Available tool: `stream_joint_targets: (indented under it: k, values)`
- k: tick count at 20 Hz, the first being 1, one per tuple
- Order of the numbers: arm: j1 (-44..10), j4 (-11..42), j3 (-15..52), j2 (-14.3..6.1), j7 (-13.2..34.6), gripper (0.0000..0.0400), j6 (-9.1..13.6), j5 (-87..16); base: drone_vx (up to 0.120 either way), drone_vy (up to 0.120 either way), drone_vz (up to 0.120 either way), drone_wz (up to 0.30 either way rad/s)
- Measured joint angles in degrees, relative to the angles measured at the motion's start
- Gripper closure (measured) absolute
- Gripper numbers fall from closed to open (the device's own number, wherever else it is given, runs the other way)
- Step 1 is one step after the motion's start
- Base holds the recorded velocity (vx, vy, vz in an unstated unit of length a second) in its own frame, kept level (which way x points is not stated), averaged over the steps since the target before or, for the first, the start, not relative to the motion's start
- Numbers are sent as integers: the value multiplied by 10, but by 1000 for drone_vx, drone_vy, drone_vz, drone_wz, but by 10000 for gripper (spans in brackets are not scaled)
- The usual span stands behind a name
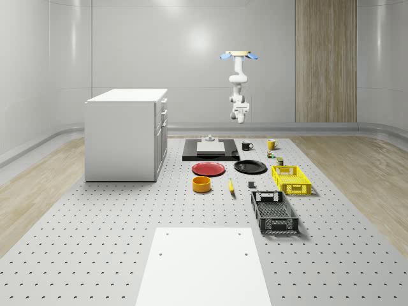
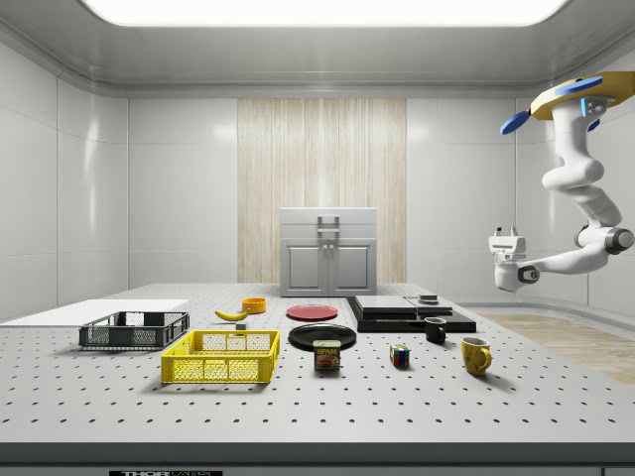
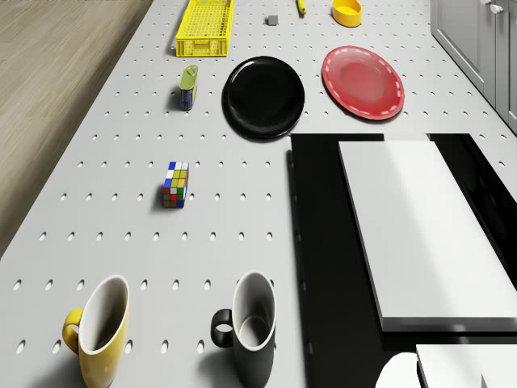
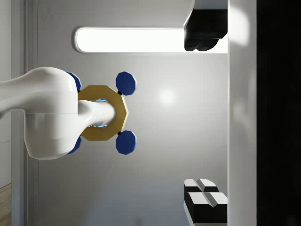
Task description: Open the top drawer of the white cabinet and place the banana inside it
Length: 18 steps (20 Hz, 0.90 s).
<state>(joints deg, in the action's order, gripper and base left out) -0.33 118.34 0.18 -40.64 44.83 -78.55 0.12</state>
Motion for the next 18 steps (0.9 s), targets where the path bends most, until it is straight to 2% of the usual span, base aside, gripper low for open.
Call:
stream_joint_targets:
  k: [9,10,12,15,18]
  values:
    - [-1,-13,1,4,0,0,5,0,120,-120,120,0]
    - [3,-12,-23,4,-4,0,5,39,120,-120,120,0]
    - [21,5,-110,3,-26,0,7,175,120,-120,120,0]
    - [51,57,-219,-2,-54,0,9,343,120,-120,120,0]
    - [81,107,-292,-10,-73,0,7,453,120,-120,93,0]
